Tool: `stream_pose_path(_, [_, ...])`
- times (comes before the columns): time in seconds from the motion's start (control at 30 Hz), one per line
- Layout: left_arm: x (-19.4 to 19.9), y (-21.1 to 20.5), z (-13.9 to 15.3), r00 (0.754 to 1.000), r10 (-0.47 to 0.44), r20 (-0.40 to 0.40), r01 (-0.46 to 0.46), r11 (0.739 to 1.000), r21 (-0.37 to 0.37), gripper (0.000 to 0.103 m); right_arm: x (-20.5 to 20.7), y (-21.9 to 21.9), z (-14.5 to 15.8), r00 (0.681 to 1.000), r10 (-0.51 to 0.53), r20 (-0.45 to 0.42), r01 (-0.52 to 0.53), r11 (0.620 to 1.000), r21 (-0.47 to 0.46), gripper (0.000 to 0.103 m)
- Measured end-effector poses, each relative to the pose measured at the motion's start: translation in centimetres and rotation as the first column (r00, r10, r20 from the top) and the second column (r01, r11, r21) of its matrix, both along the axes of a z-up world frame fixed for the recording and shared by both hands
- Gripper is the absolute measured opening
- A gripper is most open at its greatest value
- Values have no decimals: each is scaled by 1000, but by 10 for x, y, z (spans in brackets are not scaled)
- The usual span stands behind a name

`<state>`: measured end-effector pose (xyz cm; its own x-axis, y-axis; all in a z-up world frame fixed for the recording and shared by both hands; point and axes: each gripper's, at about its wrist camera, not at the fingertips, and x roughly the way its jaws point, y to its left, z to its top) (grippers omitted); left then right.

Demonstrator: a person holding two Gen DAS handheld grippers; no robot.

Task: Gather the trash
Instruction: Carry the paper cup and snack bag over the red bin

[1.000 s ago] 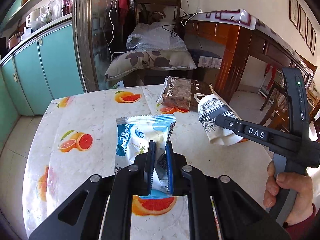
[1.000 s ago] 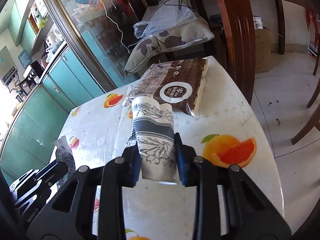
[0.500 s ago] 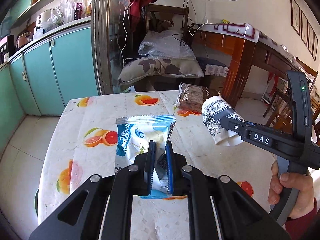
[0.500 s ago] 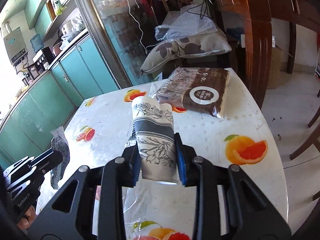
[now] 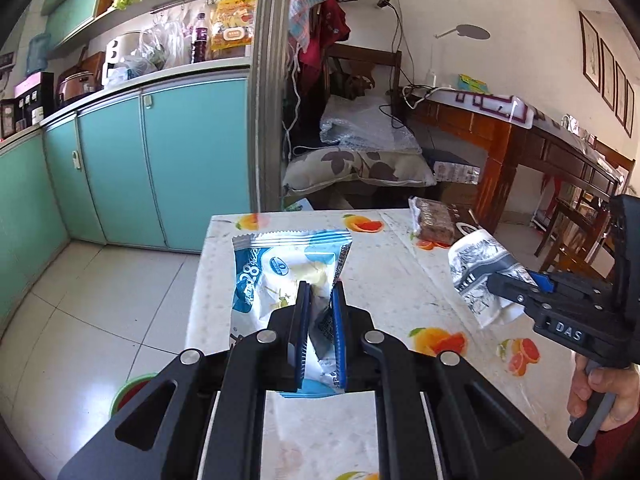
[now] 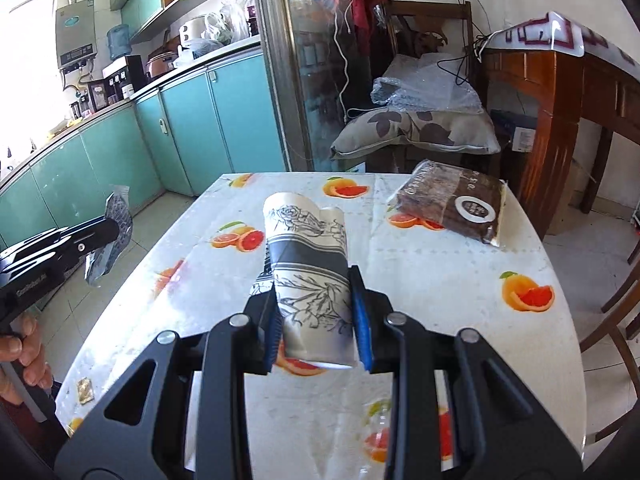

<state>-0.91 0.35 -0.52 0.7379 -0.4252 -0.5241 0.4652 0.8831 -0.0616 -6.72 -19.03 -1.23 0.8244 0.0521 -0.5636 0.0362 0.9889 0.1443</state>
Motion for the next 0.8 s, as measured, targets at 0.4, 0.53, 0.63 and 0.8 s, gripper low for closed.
stream_pose_path(0.4, [48, 138, -44, 947, 297, -122, -299, 954, 0, 9, 68, 142, -8, 957, 289, -23, -285, 951, 122, 30])
stream_pose_path(0.53, [50, 169, -65, 919, 362, -159, -361, 932, 39, 9, 91, 191, -21, 919, 386, -82, -371, 915, 160, 30])
stream_pose_path(0.63, [51, 192, -79, 892, 411, -189, -409, 911, 50, 9, 105, 218, -30, 898, 421, -124, -398, 900, 179, 30])
stream_pose_path(0.8, [58, 205, -92, 876, 428, -222, -425, 903, 60, 9, 122, 238, -40, 896, 417, -153, -392, 905, 166, 38])
